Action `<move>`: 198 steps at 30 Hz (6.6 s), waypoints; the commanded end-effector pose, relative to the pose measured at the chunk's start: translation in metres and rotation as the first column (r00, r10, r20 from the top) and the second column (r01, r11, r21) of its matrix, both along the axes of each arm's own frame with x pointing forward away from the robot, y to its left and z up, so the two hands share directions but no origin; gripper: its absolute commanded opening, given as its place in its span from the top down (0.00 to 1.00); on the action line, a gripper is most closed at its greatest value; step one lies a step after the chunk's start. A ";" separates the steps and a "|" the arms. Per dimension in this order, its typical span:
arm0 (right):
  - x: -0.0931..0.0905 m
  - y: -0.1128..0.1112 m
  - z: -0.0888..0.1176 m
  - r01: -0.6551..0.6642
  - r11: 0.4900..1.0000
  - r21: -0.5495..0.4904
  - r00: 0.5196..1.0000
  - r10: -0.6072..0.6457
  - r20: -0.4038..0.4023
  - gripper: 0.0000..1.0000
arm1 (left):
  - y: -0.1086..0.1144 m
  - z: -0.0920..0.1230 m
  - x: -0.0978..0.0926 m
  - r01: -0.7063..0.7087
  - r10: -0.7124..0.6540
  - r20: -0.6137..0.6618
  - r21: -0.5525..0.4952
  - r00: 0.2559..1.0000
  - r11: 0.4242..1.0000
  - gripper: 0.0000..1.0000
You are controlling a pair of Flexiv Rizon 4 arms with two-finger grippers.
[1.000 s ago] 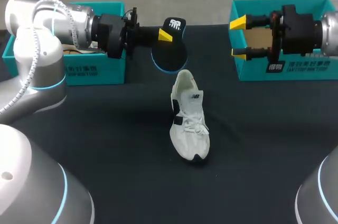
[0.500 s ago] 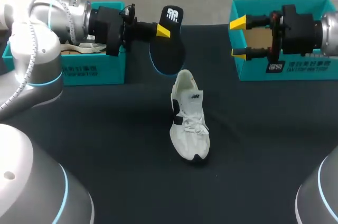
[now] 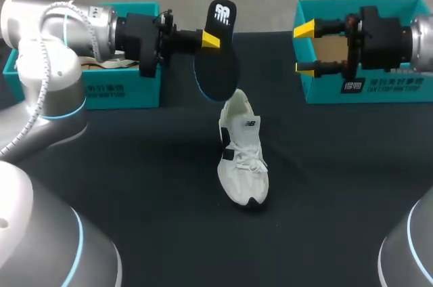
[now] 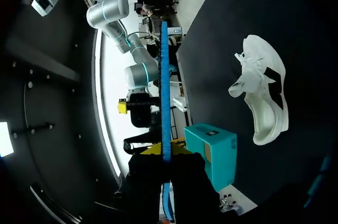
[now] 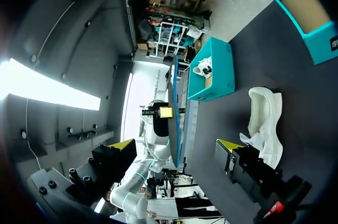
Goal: Take the shoe out of the shoebox, open the shoe tongue, remove and reinsert the insole, then place the shoe into the shoebox
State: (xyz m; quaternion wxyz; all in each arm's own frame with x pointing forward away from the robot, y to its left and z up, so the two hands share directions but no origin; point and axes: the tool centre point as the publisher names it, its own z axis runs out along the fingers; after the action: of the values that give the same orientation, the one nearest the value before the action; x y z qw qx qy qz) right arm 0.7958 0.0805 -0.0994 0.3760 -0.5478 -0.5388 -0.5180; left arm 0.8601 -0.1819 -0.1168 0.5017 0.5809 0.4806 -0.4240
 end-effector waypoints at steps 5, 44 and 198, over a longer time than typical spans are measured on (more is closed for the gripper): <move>0.020 0.023 0.011 -0.010 0.999 -0.035 1.000 0.010 -0.013 0.00 | -0.011 -0.002 -0.006 -0.064 0.065 0.016 -0.052 0.998 0.997 1.00; 0.027 0.096 -0.001 -0.195 0.974 -0.111 0.980 0.188 -0.071 0.54 | -0.028 0.012 0.005 -0.071 0.079 0.038 -0.182 0.996 0.981 1.00; 0.113 0.095 -0.071 -0.153 0.943 -0.294 0.685 0.316 0.656 1.00 | 0.103 -0.074 0.038 0.187 -0.122 -0.171 0.441 0.978 0.878 0.00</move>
State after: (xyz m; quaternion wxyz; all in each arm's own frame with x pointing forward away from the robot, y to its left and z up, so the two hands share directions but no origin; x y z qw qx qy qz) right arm 0.8956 0.1751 -0.1690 0.1373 -0.2844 -0.7541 -0.5759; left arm 0.8975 -0.0793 -0.1915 0.2831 0.6867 0.5523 -0.3784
